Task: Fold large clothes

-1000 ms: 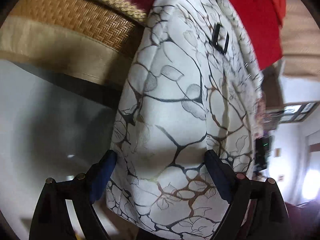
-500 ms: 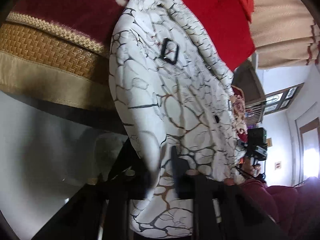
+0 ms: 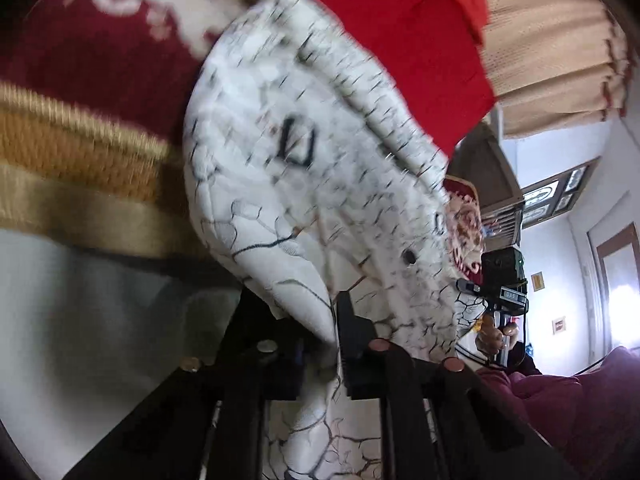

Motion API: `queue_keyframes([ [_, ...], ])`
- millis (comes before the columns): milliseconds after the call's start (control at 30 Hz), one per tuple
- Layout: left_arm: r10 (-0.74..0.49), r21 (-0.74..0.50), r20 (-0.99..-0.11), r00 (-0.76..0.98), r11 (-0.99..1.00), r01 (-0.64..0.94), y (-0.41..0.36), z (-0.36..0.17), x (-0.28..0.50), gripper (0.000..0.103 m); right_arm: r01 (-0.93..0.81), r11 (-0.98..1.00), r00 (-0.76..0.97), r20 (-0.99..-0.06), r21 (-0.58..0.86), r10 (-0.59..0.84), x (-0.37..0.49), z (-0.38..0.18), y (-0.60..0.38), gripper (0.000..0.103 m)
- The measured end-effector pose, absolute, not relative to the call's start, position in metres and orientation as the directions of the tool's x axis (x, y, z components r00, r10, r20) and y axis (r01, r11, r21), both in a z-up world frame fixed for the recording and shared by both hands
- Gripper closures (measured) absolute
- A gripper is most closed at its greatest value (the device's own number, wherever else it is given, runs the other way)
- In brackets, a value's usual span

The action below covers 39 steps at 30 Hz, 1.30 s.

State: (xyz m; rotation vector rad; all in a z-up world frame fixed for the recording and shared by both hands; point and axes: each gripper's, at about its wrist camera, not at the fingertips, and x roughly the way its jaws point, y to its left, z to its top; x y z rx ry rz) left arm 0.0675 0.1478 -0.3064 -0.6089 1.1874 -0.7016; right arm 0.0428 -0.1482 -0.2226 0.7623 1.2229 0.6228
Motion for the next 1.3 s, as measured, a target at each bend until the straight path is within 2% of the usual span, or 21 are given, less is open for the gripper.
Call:
queue_keyframes([
  [67,-0.757,-0.746,-0.614,0.222,0.649,0.148,0.151,-0.31,0.065,0.089,-0.011,0.602,0.237,-0.583,0.798,0.777,0.041,-0.225,-0.149,0.072],
  [133,-0.777,-0.767,-0.574,0.258,0.62,0.163,0.153,-0.3,0.064,0.094,-0.027,0.565,0.272,-0.538,0.824,0.798,0.04,-0.214,-0.151,0.073],
  [200,-0.793,-0.78,-0.518,0.32,0.591,0.203,0.156,-0.274,0.067,0.094,-0.056,0.538,0.313,-0.496,0.841,0.81,0.044,-0.198,-0.152,0.076],
  [300,-0.8,-0.778,-0.46,0.387,0.573,0.26,0.162,-0.243,0.075,0.094,-0.091,0.54,0.336,-0.484,0.837,0.808,0.056,-0.18,-0.147,0.078],
  [367,-0.795,-0.754,-0.461,0.394,0.585,0.298,0.163,-0.229,0.08,0.094,-0.125,0.535,0.342,-0.47,0.835,0.814,0.063,-0.17,-0.146,0.078],
  [433,-0.791,-0.734,-0.5,0.352,0.603,0.313,0.154,-0.231,0.085,0.094,-0.137,0.617,0.323,-0.554,0.775,0.767,0.069,-0.171,-0.142,0.078],
  [500,-0.787,-0.748,-0.544,0.291,0.612,0.258,0.15,-0.251,0.086,0.094,-0.093,0.634,0.254,-0.598,0.768,0.76,0.072,-0.188,-0.139,0.078],
  [533,-0.783,-0.752,-0.563,0.265,0.618,0.23,0.149,-0.259,0.086,0.083,-0.066,0.642,0.206,-0.619,0.764,0.758,0.069,-0.199,-0.137,0.078],
  [567,-0.778,-0.759,-0.588,0.221,0.626,0.182,0.148,-0.273,0.085,0.062,-0.046,0.654,0.171,-0.639,0.755,0.75,0.066,-0.206,-0.135,0.078],
  [633,-0.764,-0.755,-0.618,0.185,0.642,0.133,0.15,-0.29,0.078,0.042,-0.022,0.661,0.136,-0.652,0.75,0.746,0.058,-0.217,-0.134,0.078],
  [700,-0.754,-0.745,-0.635,0.168,0.655,0.128,0.148,-0.299,0.071,0.045,-0.011,0.635,0.143,-0.627,0.772,0.765,0.054,-0.218,-0.136,0.078],
  [767,-0.766,-0.75,-0.616,0.182,0.641,0.161,0.146,-0.295,0.067,0.081,-0.021,0.626,0.16,-0.615,0.78,0.772,0.053,-0.212,-0.136,0.079],
  [867,-0.769,-0.741,-0.593,0.239,0.637,0.214,0.145,-0.269,0.073,0.09,-0.07,0.603,0.218,-0.578,0.794,0.786,0.067,-0.188,-0.131,0.088],
  [1067,-0.752,-0.674,-0.572,0.327,0.659,0.334,0.124,-0.2,0.123,0.095,-0.136,0.6,0.295,-0.546,0.788,0.784,0.115,-0.149,-0.122,0.092],
  [1167,-0.761,-0.685,-0.549,0.346,0.647,0.336,0.121,-0.177,0.167,0.095,-0.149,0.619,0.322,-0.554,0.771,0.768,0.144,-0.141,-0.12,0.093],
  [1300,-0.752,-0.681,-0.523,0.402,0.652,0.334,0.129,-0.142,0.232,0.095,-0.121,0.609,0.416,-0.517,0.784,0.748,0.195,-0.129,-0.141,0.095],
])
